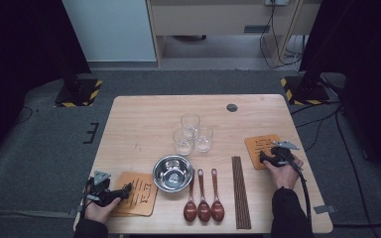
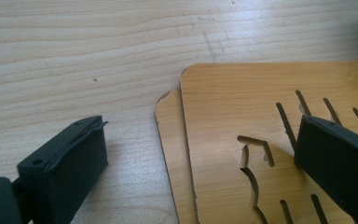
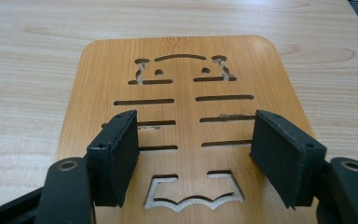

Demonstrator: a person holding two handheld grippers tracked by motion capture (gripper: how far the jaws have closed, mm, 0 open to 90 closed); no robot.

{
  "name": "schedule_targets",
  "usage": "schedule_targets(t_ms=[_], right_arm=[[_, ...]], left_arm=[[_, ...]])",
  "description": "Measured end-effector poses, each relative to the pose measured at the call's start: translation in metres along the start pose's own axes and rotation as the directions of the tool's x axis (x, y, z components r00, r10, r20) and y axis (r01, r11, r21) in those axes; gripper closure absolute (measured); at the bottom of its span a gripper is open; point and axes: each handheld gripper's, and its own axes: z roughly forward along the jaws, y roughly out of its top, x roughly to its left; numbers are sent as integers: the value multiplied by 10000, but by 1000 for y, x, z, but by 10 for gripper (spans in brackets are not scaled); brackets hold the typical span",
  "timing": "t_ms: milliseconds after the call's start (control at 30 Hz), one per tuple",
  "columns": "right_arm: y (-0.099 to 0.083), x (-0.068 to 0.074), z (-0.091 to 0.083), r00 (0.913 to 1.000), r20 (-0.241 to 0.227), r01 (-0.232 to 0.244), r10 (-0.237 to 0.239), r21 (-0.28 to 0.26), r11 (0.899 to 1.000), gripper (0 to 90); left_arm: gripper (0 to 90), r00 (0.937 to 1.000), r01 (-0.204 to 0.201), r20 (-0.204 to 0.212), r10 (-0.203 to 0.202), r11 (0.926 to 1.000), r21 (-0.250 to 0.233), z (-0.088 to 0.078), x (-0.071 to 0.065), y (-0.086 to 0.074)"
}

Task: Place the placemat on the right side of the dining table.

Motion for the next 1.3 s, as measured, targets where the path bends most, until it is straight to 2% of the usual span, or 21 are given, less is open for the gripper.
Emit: schedule_targets(t_ms=[133, 233, 367, 900, 1300], right_arm=[[1, 6, 1, 9986, 368, -367, 369, -53, 9993, 318], [3, 11, 3, 9946, 788, -681, 682, -34, 9977, 318], [4, 15, 4, 9903, 1059, -904, 903, -35, 9959, 318], [5, 21, 1, 9844, 1343, -1184, 1141, 244, 9927, 317], [8, 24, 7, 9722, 1776, -1560, 1529, 36, 9877, 310]], left_arm=[[13, 10000, 1, 1, -1, 10000, 0, 0, 0, 0], [13, 10000, 0, 2, 0, 10000, 1, 0, 0, 0], [13, 10000, -2, 2, 2, 10000, 3, 0, 0, 0], [13, 10000, 1, 0, -1, 10000, -2, 0, 0, 0], [13, 10000, -1, 1, 1, 10000, 1, 0, 0, 0]])
